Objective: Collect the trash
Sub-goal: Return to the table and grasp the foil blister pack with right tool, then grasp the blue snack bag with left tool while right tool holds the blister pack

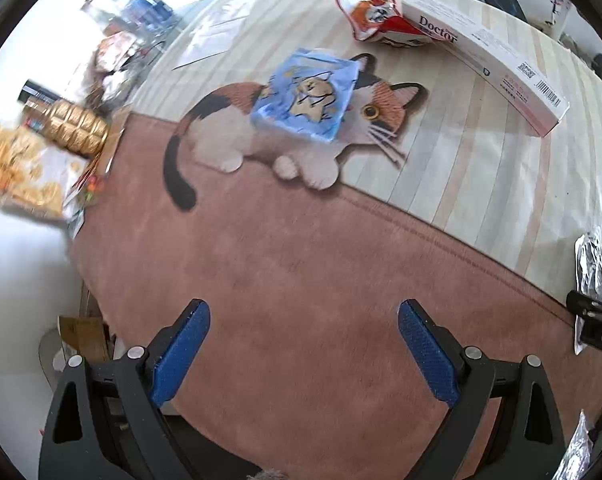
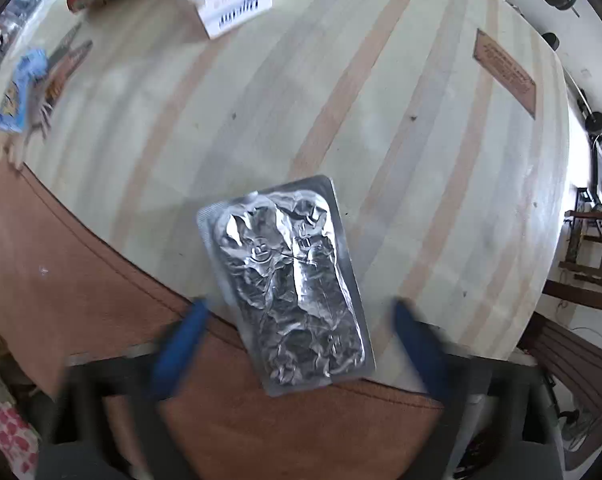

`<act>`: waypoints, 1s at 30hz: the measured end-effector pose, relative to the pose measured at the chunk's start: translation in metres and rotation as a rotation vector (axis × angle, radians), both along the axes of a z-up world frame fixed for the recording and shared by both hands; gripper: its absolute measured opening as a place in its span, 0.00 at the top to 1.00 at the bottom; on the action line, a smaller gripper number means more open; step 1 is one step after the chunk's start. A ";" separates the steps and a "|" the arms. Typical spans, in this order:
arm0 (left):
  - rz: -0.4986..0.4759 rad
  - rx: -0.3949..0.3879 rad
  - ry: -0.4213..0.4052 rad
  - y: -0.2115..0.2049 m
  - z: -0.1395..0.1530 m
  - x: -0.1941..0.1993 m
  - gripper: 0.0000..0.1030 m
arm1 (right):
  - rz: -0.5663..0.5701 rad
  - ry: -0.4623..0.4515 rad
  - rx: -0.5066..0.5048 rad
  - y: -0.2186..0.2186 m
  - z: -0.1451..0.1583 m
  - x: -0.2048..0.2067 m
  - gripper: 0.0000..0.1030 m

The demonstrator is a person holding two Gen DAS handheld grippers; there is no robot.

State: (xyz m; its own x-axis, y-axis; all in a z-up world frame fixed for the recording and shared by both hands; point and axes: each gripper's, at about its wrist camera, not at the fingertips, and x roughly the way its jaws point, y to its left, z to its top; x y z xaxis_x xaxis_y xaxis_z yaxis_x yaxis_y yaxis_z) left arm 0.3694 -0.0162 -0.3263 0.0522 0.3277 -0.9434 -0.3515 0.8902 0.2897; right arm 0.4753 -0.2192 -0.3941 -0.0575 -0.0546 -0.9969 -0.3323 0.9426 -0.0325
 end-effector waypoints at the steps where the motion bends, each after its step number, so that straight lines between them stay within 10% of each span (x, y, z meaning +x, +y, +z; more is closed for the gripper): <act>1: -0.004 0.000 0.003 0.001 -0.001 0.003 0.06 | -0.006 0.002 0.003 0.000 0.000 0.000 0.25; 12: -0.035 -0.103 -0.054 0.069 0.021 0.070 0.07 | -0.088 -0.050 0.169 0.032 0.025 0.033 0.33; 23: -0.143 -0.198 0.097 0.084 -0.044 0.148 0.08 | -0.113 -0.075 0.158 0.070 0.016 0.088 0.33; 27: -0.130 -0.211 0.077 0.084 -0.048 0.152 0.41 | -0.124 -0.071 0.164 0.072 0.018 0.089 0.33; 30: -0.101 -0.234 0.037 0.085 -0.040 0.146 0.41 | -0.125 -0.072 0.178 0.064 0.024 0.084 0.33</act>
State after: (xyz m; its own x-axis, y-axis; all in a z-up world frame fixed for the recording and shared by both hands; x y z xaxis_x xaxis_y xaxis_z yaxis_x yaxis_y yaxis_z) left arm 0.5149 0.0691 -0.3666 0.0376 0.0955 -0.9947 -0.2508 0.9645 0.0831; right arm 0.5590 -0.1552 -0.3700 0.0186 0.1254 -0.9919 -0.2153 0.9693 0.1185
